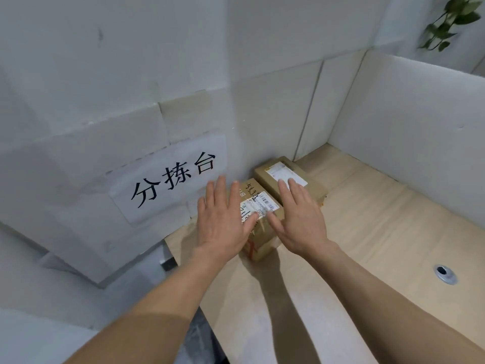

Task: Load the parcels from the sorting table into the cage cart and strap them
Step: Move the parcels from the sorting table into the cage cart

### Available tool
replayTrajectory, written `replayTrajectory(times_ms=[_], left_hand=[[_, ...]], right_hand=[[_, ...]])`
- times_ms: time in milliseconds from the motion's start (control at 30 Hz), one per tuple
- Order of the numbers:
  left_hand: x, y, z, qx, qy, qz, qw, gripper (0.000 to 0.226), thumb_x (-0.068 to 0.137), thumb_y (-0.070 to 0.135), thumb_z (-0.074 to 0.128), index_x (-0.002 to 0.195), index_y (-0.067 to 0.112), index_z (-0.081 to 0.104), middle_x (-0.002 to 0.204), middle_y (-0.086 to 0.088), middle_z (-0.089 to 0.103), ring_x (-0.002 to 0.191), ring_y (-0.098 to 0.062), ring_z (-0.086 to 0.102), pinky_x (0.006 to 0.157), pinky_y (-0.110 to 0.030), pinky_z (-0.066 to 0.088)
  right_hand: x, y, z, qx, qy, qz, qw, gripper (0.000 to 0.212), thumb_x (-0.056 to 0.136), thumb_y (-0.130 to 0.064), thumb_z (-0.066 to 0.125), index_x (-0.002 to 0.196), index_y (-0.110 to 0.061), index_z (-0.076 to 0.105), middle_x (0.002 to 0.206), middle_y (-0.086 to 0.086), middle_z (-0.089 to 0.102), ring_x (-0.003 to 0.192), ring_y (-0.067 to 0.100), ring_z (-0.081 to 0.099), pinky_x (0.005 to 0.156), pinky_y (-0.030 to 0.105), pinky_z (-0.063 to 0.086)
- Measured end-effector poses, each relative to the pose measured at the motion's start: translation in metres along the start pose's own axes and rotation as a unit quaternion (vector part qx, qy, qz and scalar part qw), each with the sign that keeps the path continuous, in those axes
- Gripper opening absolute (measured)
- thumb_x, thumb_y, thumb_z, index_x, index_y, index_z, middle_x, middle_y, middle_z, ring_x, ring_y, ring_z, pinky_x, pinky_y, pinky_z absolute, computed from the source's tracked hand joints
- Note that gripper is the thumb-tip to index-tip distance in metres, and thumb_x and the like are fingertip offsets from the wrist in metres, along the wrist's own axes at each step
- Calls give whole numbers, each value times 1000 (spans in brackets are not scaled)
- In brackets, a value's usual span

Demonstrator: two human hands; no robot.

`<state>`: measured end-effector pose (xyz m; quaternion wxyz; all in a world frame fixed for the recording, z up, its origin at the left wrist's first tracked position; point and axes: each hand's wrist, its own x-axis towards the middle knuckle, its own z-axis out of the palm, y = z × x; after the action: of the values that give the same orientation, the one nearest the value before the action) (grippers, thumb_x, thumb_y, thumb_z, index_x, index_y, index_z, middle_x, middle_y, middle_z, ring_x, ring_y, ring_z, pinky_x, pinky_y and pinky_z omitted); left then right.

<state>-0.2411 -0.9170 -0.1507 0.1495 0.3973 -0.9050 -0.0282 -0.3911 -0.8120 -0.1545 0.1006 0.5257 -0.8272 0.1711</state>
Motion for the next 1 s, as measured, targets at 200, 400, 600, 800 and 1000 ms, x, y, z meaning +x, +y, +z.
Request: replayTrajectory(times_ms=[200,400,600,800,1000], left_hand=[[21,-20,52,-21,-85,3,996,82,93,62,41,154,15,13,160,-18,12,147,-37,12,116,-49,23],[30,-28,85,-31,-150,-7,988,74,92,66,38,149,20,23,154,-18,19,138,-34,27,109,-47,35],[26,-36,105,-93,-208,-35,973,67,95,62,39,150,28,23,150,-11,25,129,-29,37,106,-43,40],[4,-31,101,-256,-222,-84,937,71,94,47,58,154,27,26,152,-4,29,127,-20,46,104,-32,44],[-37,-13,85,-289,-208,-89,930,70,90,34,69,150,25,34,149,-3,32,127,-18,47,104,-24,39]], right_hand=[[23,12,49,12,-108,37,993,64,94,-50,49,146,-14,36,135,7,51,121,28,48,96,38,41],[29,21,85,16,-187,80,979,62,94,-58,47,144,-23,35,124,3,52,112,29,53,86,39,48],[22,19,99,8,-193,110,975,65,90,-66,43,142,-26,40,115,6,61,103,31,56,90,42,47],[-9,9,96,143,-221,217,940,70,83,-64,60,139,-29,34,119,7,57,104,27,58,80,36,47],[-43,6,83,227,-203,200,931,68,83,-41,72,139,-23,39,128,1,62,110,25,60,85,33,45]])
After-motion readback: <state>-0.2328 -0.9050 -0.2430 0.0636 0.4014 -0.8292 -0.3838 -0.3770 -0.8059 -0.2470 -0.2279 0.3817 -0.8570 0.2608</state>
